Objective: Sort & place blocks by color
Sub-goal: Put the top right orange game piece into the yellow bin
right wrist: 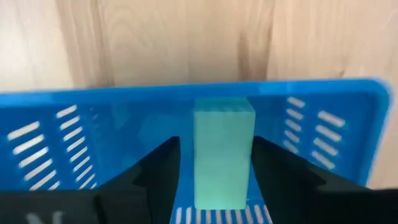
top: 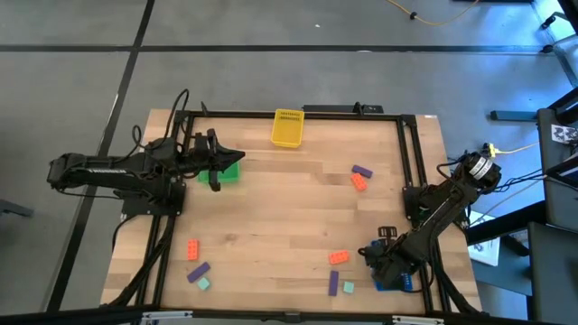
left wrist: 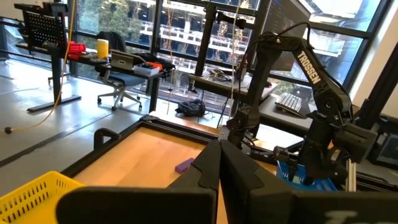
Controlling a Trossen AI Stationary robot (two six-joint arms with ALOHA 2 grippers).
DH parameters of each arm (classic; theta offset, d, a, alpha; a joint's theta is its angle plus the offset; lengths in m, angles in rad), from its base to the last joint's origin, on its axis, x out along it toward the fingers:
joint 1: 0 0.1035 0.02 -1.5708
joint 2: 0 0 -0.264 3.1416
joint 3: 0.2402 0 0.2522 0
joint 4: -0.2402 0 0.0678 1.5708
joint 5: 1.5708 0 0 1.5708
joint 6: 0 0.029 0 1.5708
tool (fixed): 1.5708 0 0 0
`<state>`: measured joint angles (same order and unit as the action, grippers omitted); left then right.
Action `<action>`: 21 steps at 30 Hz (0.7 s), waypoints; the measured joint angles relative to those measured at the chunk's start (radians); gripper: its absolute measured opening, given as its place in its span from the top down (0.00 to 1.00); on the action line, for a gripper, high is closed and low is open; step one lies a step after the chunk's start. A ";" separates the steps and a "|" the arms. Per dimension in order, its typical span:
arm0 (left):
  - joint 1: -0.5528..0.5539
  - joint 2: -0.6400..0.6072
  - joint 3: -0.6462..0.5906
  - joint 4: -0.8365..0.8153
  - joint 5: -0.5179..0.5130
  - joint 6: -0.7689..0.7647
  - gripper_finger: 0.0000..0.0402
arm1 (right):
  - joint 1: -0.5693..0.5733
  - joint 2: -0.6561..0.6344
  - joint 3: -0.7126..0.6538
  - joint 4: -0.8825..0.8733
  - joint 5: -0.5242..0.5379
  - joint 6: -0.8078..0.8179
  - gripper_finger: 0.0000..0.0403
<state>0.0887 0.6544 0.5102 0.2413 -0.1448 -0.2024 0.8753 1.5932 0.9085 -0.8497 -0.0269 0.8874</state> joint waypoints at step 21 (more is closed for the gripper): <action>0.000 0.000 0.000 0.000 0.000 0.000 1.00 | 0.005 -0.163 0.131 -0.242 -0.066 0.052 0.26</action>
<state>0.0887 0.6544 0.5102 0.2409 -0.1444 -0.2020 0.8807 1.4306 1.0392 -1.0920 -0.0929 0.9392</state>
